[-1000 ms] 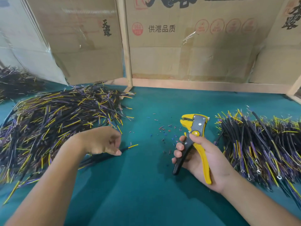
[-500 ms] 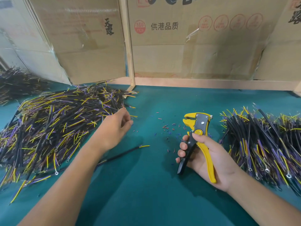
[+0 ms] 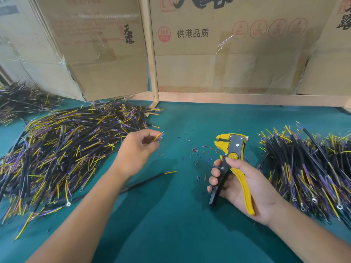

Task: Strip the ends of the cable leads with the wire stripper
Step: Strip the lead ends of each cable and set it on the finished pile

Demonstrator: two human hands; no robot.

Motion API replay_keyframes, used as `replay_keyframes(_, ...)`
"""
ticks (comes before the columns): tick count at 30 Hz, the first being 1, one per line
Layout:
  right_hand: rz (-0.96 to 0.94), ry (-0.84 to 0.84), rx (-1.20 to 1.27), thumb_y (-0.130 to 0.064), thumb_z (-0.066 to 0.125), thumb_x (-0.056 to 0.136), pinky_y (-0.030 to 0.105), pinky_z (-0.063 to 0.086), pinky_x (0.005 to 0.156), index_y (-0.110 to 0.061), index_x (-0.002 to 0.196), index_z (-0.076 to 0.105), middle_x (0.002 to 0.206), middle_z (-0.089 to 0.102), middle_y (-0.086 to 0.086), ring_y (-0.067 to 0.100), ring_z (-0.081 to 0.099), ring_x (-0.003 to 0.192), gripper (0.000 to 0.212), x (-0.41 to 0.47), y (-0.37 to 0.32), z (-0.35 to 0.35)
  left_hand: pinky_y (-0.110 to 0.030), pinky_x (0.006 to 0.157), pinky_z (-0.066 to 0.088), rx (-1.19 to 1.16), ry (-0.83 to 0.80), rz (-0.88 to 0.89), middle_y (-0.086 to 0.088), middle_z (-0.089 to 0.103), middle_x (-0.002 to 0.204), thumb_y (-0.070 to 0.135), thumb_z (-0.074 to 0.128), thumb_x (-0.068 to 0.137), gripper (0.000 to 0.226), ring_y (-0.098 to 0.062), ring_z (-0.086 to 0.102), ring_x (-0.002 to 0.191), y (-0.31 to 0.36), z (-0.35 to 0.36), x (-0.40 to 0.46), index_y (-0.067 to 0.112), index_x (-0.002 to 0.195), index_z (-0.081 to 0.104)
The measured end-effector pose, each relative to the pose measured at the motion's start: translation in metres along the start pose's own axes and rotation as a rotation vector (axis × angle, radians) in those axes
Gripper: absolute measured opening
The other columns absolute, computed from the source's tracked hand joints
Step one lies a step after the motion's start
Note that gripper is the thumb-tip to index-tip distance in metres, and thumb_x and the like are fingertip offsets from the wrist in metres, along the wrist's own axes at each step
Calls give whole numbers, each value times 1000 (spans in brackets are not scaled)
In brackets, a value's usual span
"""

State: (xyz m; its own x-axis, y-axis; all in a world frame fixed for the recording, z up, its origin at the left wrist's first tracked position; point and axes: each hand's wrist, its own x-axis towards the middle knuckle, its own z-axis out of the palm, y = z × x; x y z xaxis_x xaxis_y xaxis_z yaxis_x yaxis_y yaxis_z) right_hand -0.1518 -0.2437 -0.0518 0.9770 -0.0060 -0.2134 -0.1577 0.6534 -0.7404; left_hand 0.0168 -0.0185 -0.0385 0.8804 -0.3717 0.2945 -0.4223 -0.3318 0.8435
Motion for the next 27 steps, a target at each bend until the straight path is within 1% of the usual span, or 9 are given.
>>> replay_keyframes(3, 7, -1, -7, -28, 59, 90, 48, 52, 77, -6, 99, 60, 83, 49, 12, 29, 49, 73, 24, 0, 0, 0, -33, 79, 57, -112, 37, 30, -8, 74, 83, 5, 64, 95, 8, -15, 68, 74, 3, -1, -1, 7, 97, 72)
replay_keyframes(4, 8, -2, -8, -28, 58, 90, 48, 52, 76, -6, 99, 60, 83, 49, 12, 29, 49, 73, 24, 0, 0, 1, -34, 77, 59, -150, 48, 37, -7, 74, 82, 7, 62, 96, 8, -17, 69, 73, 6, -1, -2, 7, 97, 70)
replay_keyframes(7, 6, -7, -11, -29, 58, 90, 48, 53, 75, -6, 100, 58, 83, 49, 12, 29, 50, 73, 25, -1, 0, 0, -31, 58, 56, -256, 84, 56, -7, 74, 81, 19, 58, 100, 8, -21, 70, 61, 16, -3, -5, 13, 98, 64)
replay_keyframes(10, 5, -6, -16, -29, 59, 90, 47, 53, 76, -6, 101, 58, 83, 50, 12, 29, 51, 72, 25, 0, 0, 0, -32, 45, 49, -263, 165, 69, -9, 75, 80, 29, 51, 104, 14, -27, 67, 52, 23, -4, -7, 18, 95, 52)
replay_keyframes(12, 8, -8, -16, -29, 58, 90, 47, 53, 76, -6, 101, 59, 83, 50, 12, 30, 51, 72, 25, 0, 0, -1, -28, 39, 42, -254, 205, 25, -8, 75, 78, 28, 47, 106, 17, -28, 67, 49, 25, -1, -8, 19, 92, 45)
replay_keyframes(14, 11, -7, -13, -28, 59, 90, 47, 54, 75, -6, 102, 59, 84, 50, 12, 30, 51, 73, 25, 0, 0, -1, -21, 34, 36, -357, 230, -57, -9, 75, 77, 25, 46, 106, 18, -25, 67, 48, 26, 5, -10, 15, 92, 44)
replay_keyframes(20, 30, 19, -33, -25, 65, 84, 48, 57, 72, -6, 100, 59, 85, 55, 16, 32, 57, 73, 27, -3, -1, 6, -21, 41, 47, -661, 147, -151, -13, 74, 73, 19, 48, 105, 16, -22, 67, 51, 40, 31, -19, 9, 95, 42)
replay_keyframes(24, 53, -10, -123, -11, 79, 74, 47, 59, 69, -2, 102, 62, 91, 67, 26, 41, 69, 80, 34, -13, 4, 13, -24, 47, 52, -713, 57, -120, -15, 73, 73, 21, 48, 105, 16, -28, 72, 58, 52, 53, -33, 10, 95, 39)
replay_keyframes(27, 55, -56, -167, -9, 75, 75, 47, 59, 71, -2, 101, 65, 87, 63, 22, 36, 67, 77, 29, -19, 6, 18, -25, 47, 52, -715, 37, -95, -16, 73, 73, 20, 47, 105, 19, -30, 72, 59, 55, 63, -40, 13, 91, 37)
